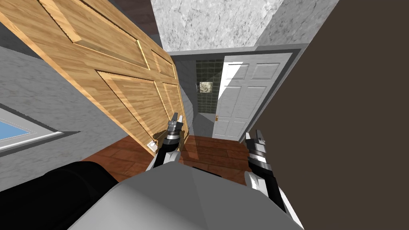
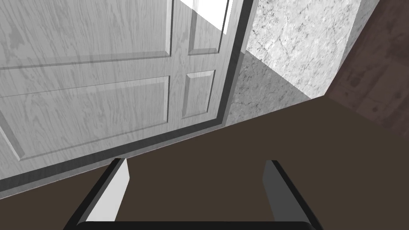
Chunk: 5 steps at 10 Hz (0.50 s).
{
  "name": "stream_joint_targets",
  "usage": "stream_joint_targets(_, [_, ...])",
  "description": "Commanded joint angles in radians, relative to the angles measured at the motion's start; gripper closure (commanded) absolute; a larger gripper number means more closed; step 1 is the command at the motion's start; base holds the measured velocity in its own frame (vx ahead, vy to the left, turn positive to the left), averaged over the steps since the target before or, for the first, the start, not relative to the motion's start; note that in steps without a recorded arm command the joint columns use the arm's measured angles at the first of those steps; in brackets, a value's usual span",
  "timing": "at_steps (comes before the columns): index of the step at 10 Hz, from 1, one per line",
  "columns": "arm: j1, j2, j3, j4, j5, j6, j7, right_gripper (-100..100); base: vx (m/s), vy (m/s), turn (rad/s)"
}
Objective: Pull the door open
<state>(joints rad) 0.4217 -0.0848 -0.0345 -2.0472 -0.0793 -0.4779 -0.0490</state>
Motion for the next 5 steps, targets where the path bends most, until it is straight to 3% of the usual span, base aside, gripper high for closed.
stream_joint_targets(1, [-0.005, -0.01, 0.001, 0.038, -0.002, -0.018, -0.007, -100, 0.12, 0.03, 0.025])
stream_joint_targets(5, [-0.019, -0.028, 0.007, 0.118, -0.004, -0.045, -0.019, -100, 0.105, 0.028, 0.026])
